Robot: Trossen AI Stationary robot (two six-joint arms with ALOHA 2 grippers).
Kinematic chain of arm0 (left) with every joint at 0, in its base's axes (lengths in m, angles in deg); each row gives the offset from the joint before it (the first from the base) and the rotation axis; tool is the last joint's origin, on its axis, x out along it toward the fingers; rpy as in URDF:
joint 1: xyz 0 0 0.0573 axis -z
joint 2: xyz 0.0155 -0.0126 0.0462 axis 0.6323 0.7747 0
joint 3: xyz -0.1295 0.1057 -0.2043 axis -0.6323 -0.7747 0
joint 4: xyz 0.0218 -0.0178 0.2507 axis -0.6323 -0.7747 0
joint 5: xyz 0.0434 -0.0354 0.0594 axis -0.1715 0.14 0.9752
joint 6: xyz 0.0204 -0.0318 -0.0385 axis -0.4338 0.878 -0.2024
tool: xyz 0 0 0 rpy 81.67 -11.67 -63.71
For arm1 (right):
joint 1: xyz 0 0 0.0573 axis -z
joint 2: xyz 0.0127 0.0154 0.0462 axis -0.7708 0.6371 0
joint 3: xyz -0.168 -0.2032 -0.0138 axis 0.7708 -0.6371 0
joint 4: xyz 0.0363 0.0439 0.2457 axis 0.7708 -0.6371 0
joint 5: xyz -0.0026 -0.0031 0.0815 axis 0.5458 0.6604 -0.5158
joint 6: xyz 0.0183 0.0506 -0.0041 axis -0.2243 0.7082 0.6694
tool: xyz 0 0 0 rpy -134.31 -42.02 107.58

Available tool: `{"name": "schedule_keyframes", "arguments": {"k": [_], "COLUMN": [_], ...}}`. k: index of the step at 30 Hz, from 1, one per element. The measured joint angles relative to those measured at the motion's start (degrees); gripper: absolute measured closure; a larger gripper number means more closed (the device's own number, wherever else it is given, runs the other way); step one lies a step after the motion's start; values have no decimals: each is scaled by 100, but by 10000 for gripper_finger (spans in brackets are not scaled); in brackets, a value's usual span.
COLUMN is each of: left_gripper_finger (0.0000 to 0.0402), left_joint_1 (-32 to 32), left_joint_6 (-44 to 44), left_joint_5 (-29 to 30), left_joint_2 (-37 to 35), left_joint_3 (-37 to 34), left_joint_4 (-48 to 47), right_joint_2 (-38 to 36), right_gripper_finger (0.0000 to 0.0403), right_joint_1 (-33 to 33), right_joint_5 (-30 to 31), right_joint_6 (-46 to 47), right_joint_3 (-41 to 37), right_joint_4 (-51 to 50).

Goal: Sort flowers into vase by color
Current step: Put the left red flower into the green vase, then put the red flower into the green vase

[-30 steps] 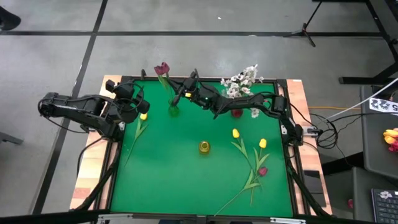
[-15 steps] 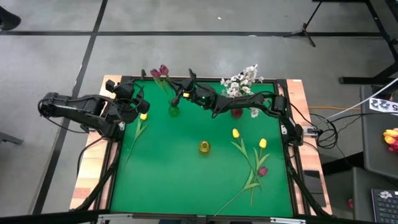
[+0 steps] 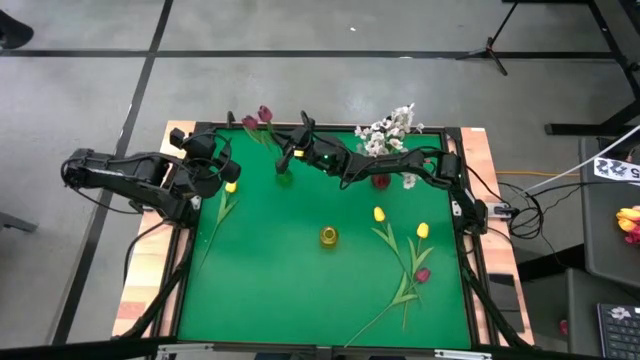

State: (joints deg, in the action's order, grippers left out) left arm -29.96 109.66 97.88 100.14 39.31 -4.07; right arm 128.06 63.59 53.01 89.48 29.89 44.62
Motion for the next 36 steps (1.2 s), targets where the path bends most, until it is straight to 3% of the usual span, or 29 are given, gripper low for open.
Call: {"name": "schedule_keyframes", "arguments": {"k": [9,17,28,36], "left_gripper_finger": [188,188,188,188], "left_joint_1": [0,2,-1,0], "left_joint_6": [0,0,0,0], "left_joint_5": [0,0,-4,-7], "left_joint_2": [0,0,0,0], "left_joint_3": [0,0,0,0], "left_joint_4": [0,0,-2,0], "right_joint_2": [0,0,-366,-877], "right_gripper_finger": [284,240,218,219], "right_joint_1": [0,0,-7,-65], "right_joint_5": [-4,-4,-4,-21], "right_joint_6": [1,-177,-487,-664], "right_joint_3": [0,0,-4,-4], "right_joint_4": [-15,-229,-633,-1566]}}
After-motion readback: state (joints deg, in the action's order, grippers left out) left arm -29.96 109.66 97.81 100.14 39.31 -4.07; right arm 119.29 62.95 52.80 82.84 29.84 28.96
